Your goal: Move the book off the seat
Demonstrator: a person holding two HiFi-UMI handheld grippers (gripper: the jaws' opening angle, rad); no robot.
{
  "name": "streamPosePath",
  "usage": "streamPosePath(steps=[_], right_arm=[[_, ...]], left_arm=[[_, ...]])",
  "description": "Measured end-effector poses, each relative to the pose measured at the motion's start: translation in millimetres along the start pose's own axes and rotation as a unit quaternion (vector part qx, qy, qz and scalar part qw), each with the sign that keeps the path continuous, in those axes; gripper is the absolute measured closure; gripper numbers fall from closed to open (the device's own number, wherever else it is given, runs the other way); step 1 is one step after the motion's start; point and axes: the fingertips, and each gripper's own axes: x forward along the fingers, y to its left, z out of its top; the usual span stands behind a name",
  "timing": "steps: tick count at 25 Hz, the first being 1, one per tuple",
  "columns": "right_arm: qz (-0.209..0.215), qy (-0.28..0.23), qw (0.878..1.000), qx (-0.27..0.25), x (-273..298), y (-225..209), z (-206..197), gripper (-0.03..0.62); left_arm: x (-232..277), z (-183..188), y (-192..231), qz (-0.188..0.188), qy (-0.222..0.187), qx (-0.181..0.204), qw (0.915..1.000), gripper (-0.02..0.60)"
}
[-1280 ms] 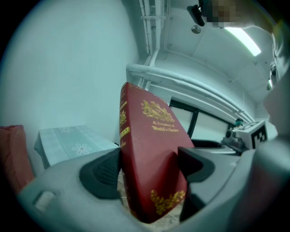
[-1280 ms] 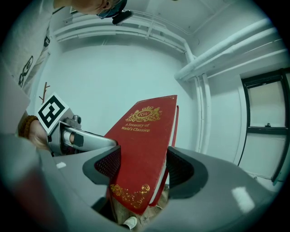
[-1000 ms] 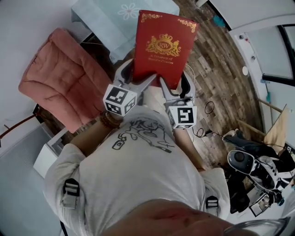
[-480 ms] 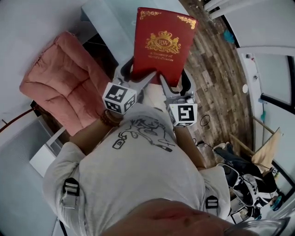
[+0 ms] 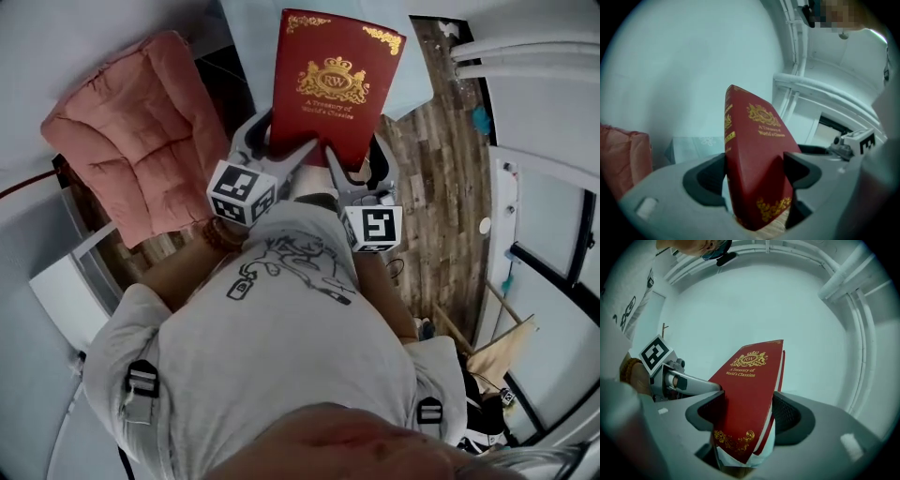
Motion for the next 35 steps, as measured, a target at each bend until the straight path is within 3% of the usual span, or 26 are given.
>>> streamPosePath(steps=[4,11,25,35], right_arm=[[0.042,0.017,0.999,-0.021,65,36,-13,0.276],[0.113,0.033,0.992,-0.047,85,82,-40,0.276],[0.218,0.082,0.971,-0.046,174,46,-75,0.284],[0.240,0.100,0.965,-0.034,194,30,-111,0.293]], left_arm=[[-16,-13,72,0.035,-0.015,-0.033,0.9987,0.202],[-56,-51,103,0.099,-0.045,-0.071,0.9915,0.204],[-1,-70,168,0.184,-0.038,-0.121,0.9746,0.207],[24,-98,184,0.203,-0.027,-0.127,0.9706,0.207]])
